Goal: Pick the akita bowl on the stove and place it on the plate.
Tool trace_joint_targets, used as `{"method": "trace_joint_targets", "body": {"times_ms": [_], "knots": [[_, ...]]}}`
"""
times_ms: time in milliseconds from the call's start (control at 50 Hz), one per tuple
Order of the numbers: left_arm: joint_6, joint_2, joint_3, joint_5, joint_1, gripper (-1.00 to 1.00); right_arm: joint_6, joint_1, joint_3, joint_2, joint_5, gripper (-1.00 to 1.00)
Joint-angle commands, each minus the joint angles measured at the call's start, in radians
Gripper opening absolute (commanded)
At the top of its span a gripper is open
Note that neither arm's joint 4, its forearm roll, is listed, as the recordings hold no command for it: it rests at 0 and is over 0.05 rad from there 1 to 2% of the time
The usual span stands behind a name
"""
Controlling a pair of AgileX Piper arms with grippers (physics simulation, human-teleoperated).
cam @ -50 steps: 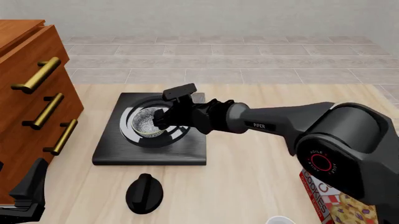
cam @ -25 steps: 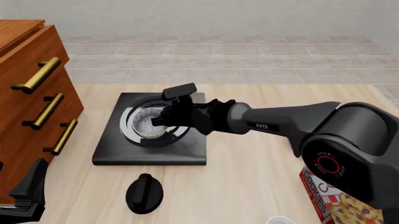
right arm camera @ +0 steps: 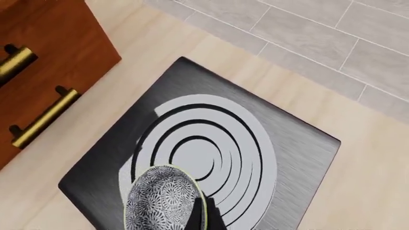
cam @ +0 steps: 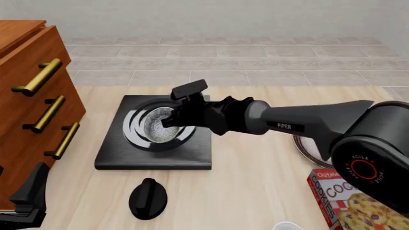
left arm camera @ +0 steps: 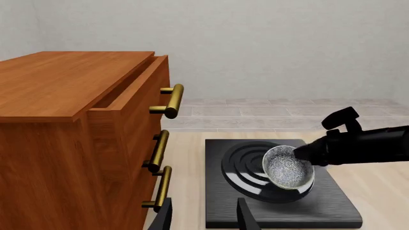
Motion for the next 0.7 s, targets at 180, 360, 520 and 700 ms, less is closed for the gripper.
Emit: {"method": "trace_joint_targets", "body": {"times_ms": [180, 360, 520, 700], "knots": [[0.000, 0.000, 0.000, 0.000, 0.000, 1.00, -0.012, -0.022, 0.044, -0.074, 0.000, -1.00], [0.000, 0.000, 0.000, 0.000, 0.000, 1.00, -0.015, -0.037, 0.073, -0.107, -0.011, -1.00], [0.000, 0.000, 0.000, 0.000, 0.000, 1.00, -0.015, -0.052, 0.106, -0.136, -0.024, -1.00], [0.000, 0.000, 0.000, 0.000, 0.000, 1.00, -0.013, -0.071, 0.146, -0.174, -0.039, -1.00]]}}
